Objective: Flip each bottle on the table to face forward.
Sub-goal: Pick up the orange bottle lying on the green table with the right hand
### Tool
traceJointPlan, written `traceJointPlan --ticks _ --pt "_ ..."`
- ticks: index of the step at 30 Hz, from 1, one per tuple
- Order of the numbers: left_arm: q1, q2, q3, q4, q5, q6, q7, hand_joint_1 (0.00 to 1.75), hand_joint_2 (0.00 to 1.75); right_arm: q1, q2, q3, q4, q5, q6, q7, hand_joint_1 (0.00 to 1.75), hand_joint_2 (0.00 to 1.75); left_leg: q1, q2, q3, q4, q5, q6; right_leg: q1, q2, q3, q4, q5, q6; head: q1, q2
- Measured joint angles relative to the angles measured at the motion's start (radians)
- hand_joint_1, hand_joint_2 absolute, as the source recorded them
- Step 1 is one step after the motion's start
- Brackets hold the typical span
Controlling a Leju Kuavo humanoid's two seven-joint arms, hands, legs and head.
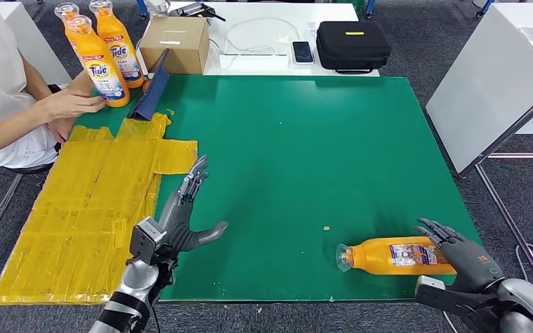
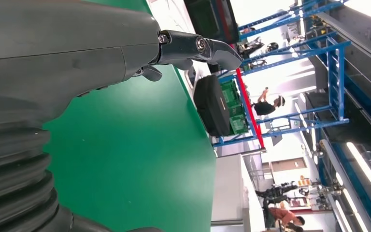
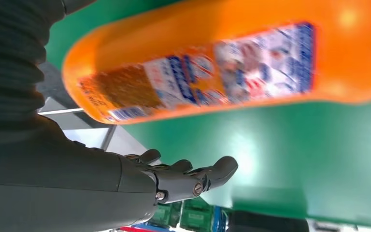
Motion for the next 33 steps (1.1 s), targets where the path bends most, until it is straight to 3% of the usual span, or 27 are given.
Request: traceJointPlan --ticks 9,14,23,27,31,33 --pt "-0.016 0.000 -0.007 0.019 0.000 0.000 0.000 0.00 1.75 0.030 -0.094 0.004 0.038 0.095 0.018 0.084 0.00 1.75 0.000 0.000 0.000 0.000 0.000 0.000 0.000 0.000 0.000 0.000 0.000 0.000 0.000 0.000" --pt "-0.020 0.000 -0.008 0.031 -0.001 -0.001 0.000 0.00 1.75 0.007 -0.102 0.021 0.087 0.177 -0.014 0.135 0.06 1.75 0.000 0.001 0.000 0.000 0.000 0.000 0.000 0.000 0.000 0.000 0.000 0.000 0.000 0.000" --pt "-0.020 -0.009 -0.017 0.039 -0.010 -0.002 0.000 0.00 1.75 -0.151 0.008 0.119 0.286 0.330 -0.192 0.144 0.00 1.75 0.001 0.011 0.005 0.000 -0.002 0.000 0.002 0.008 0.002 0.000 0.002 -0.002 0.001 0.000" --pt "-0.020 -0.012 -0.018 0.041 -0.010 -0.001 0.000 0.00 1.75 -0.205 0.086 0.146 0.329 0.370 -0.285 0.141 0.00 1.75 0.001 0.017 0.008 0.000 -0.004 -0.001 0.002 0.014 0.003 0.000 0.002 -0.004 0.000 0.000" --pt "-0.017 -0.018 -0.019 0.041 -0.010 -0.002 0.001 0.00 1.75 -0.241 0.147 0.162 0.345 0.389 -0.312 0.147 0.16 1.75 0.002 0.016 0.008 0.000 0.000 0.001 0.002 0.014 0.004 0.000 0.003 -0.004 0.000 0.000" --pt "-0.017 -0.019 -0.020 0.041 -0.010 -0.002 0.001 0.00 1.75 -0.256 0.166 0.169 0.358 0.392 -0.308 0.148 0.16 1.75 0.002 0.015 0.008 0.000 0.001 0.001 0.002 0.014 0.004 0.000 0.004 -0.003 0.000 0.000"
